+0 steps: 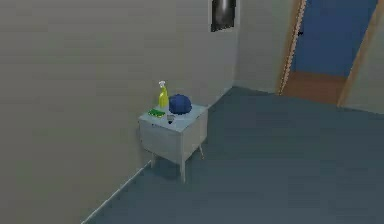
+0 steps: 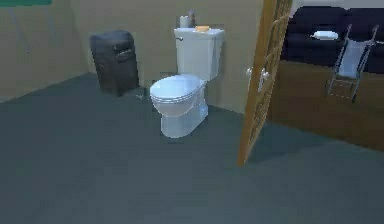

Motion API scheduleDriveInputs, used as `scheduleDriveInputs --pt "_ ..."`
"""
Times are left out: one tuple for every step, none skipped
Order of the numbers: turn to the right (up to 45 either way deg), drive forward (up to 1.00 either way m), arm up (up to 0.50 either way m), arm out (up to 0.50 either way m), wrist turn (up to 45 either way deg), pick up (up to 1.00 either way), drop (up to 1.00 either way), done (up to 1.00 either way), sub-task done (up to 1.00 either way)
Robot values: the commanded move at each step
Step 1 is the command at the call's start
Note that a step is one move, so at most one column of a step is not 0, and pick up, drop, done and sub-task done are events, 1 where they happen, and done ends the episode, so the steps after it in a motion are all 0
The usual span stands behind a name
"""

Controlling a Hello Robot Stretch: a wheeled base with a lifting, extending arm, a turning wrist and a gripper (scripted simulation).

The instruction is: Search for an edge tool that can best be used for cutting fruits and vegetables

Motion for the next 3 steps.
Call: scheduleDriveInputs --pt "30.0 0.00 0.00 0.00 0.0 0.00 0.00 0.00 0.00" --pt "0.0 1.00 0.00 0.00 0.0 0.00 0.00 0.00 0.00" --pt "3.0 0.00 0.00 0.00 0.0 0.00 0.00 0.00 0.00"
